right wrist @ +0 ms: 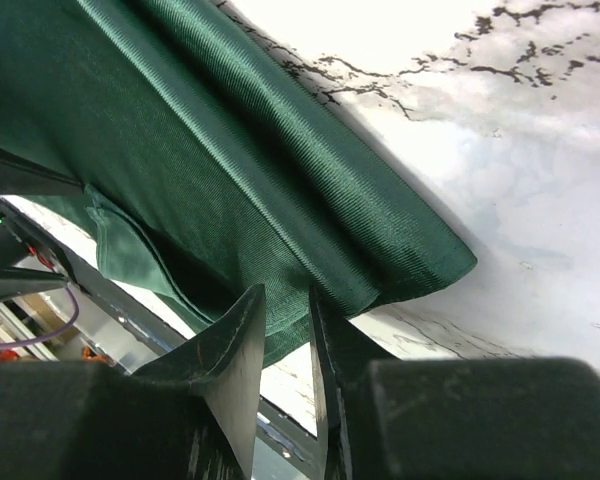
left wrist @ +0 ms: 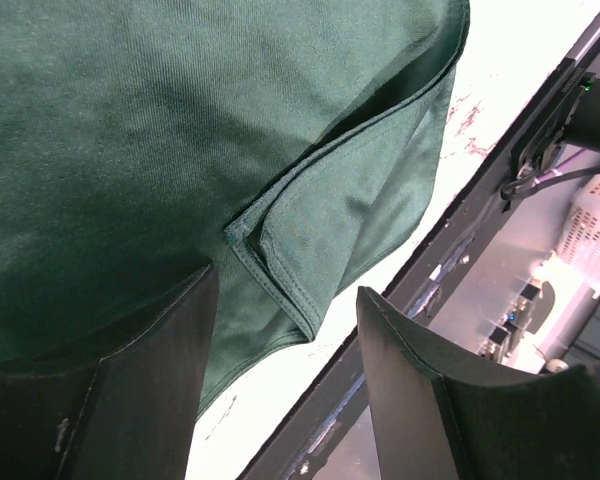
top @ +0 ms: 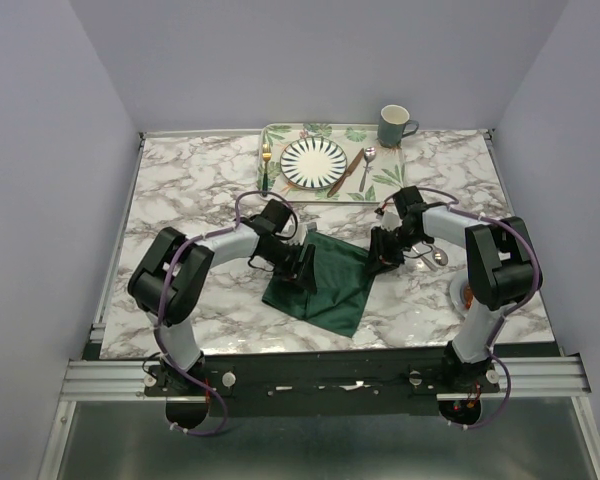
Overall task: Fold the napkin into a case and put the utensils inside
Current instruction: Fold the rectangle-folded napkin at the center of the board.
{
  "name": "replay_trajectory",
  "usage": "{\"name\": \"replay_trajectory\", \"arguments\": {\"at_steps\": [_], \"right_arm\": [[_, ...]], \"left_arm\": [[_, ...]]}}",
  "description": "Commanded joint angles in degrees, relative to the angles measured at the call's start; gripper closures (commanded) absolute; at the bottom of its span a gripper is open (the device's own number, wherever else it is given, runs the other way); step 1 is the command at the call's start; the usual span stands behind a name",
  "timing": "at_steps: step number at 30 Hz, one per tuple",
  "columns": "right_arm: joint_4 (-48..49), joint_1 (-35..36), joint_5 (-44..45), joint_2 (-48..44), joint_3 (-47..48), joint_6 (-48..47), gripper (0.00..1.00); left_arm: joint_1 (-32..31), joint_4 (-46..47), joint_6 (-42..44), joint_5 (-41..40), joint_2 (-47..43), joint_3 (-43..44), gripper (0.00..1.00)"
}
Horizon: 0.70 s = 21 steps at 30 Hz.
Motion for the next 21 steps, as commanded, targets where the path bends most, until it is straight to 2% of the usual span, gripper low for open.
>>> {"name": "replay_trajectory", "arguments": {"at_steps": [1, 13, 21], "right_arm": [[0.6, -0.1, 4.1, 1.9, 0.3, 0.2, 0.68], [0.6, -0.1, 4.3, 2.4, -0.4, 0.3, 0.69], [0.6, -0.1, 4.0, 2.2, -0.3, 0.0, 0.69]], "left_arm": [[-1.0, 2.0, -2.1, 3.3, 1.4, -1.0, 0.35], [-5.2, 4.8, -3.0, 6.1, 1.2, 0.6, 0.36], [-12.3, 4.8, 0.0, 4.6, 1.1, 3.5, 0.39]]}}
